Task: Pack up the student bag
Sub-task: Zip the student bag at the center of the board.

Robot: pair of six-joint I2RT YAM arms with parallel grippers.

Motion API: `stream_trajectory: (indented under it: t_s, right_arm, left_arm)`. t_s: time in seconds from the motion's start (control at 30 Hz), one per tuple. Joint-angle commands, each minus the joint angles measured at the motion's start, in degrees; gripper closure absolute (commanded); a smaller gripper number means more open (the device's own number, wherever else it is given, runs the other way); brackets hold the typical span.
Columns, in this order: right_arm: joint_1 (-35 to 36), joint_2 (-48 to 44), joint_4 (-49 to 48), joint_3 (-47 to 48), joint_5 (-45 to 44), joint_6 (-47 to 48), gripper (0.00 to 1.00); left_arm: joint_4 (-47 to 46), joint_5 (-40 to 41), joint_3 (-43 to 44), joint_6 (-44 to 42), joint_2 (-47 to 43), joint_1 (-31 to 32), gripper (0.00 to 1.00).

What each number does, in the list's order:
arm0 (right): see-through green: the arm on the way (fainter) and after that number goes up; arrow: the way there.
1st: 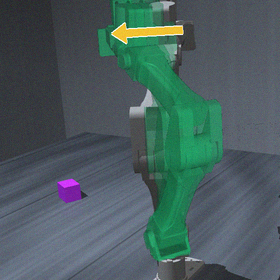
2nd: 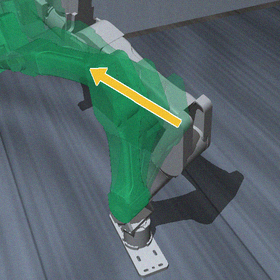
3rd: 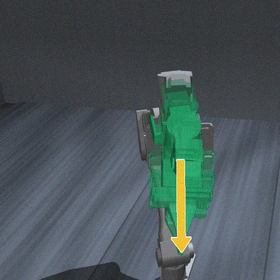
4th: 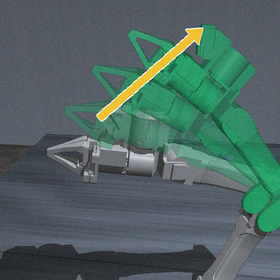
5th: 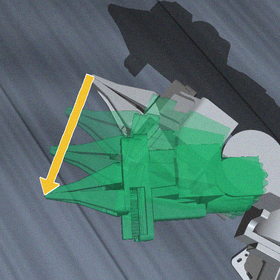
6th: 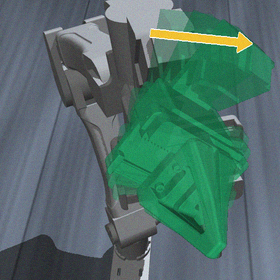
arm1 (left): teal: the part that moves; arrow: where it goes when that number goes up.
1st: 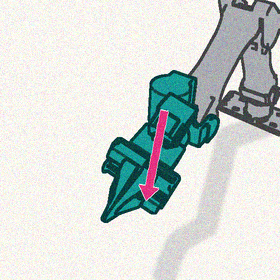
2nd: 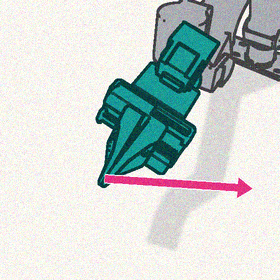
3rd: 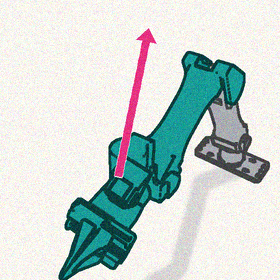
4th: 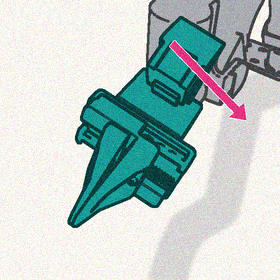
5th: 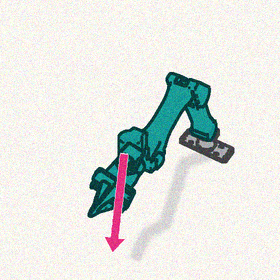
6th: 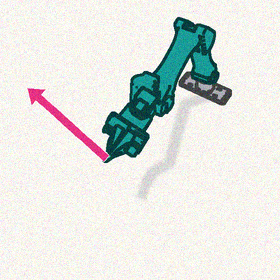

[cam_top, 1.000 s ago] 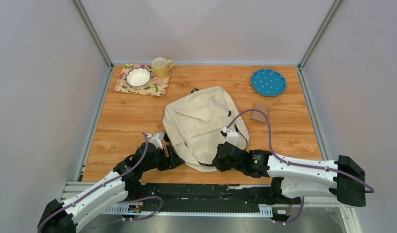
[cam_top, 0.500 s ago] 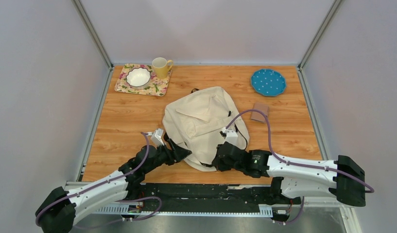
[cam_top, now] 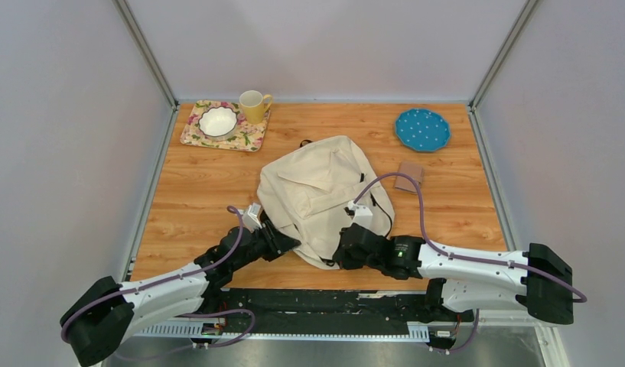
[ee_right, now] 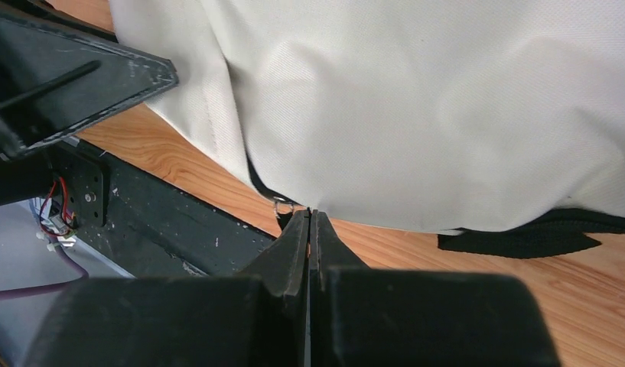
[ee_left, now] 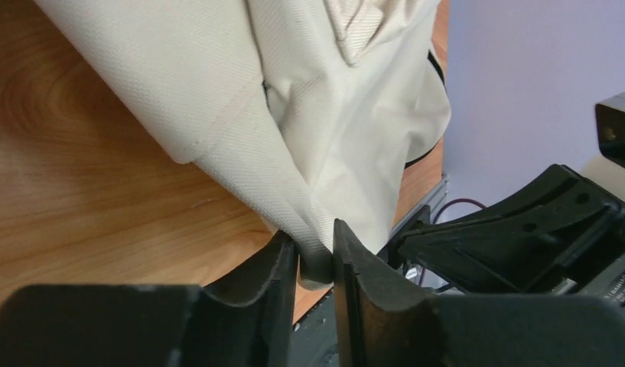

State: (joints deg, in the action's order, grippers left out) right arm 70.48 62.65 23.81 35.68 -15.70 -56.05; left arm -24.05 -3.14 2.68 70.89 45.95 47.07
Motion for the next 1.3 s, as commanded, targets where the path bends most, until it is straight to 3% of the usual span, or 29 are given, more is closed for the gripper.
stream_trajectory:
  t_s: [0.0,0.07,0.43,0.67,0.73,0.77,0.83,0.87,0.97,1.1,1.2,1.27]
  right_arm:
    - [0.2,-0.3,-1.2,3.0,0.0,1.4,1.00]
    - [0.3,0.2,-0.3,3.1,-0.6,1.3,1.00]
    - [0.1,-7.0,6.0,-2.0,-6.4,-3.5,1.00]
    - [0.0,-8.3,6.4,-1.2,-10.4,-2.7,1.00]
    - [0.1,-7.8,6.9,-0.9,-10.7,-2.6,1.00]
    - [0.1,-7.7,6.9,-0.8,-10.1,-2.5,1.00]
    - [0.1,-7.3,5.5,-0.9,-9.2,-1.8,1.00]
    - [0.0,-7.2,4.9,-1.0,-8.2,-1.8,1.00]
    - [0.1,-6.6,2.5,-1.2,-6.5,-1.7,1.00]
    - [0.1,-5.6,2.4,-0.4,-6.4,-1.3,1.00]
    - [0.1,-6.0,2.0,-0.4,-6.5,-1.4,1.00]
    - [0.1,-6.2,2.0,-0.5,-6.5,-1.3,1.00]
  left_arm:
    - [-2.8,-0.8,-4.5,-1.5,1.6,0.2,0.83]
    - [-1.9,0.8,-5.0,-2.1,0.8,-1.2,1.00]
    - [8.4,-10.0,-4.8,-7.3,-7.8,-16.9,1.00]
    - [11.7,-12.0,-4.5,-9.1,-8.7,-19.1,1.00]
    - [17.6,-10.8,-2.4,-11.4,-9.4,-19.3,1.00]
    - [20.5,-10.4,0.0,-15.0,-9.9,-19.4,0.83]
    - [31.0,-8.7,5.8,-22.2,-9.9,-19.3,0.61]
    - [34.7,-7.8,7.9,-24.6,-10.3,-19.3,0.44]
    - [46.8,-3.8,16.0,-33.0,-11.6,-19.3,0.25]
    - [53.8,-3.3,25.8,-41.6,-12.6,-19.3,0.25]
    - [53.8,-8.9,30.0,-47.9,-10.9,-18.0,0.24]
    - [54.0,-4.9,31.7,-52.9,-8.0,-9.9,0.24]
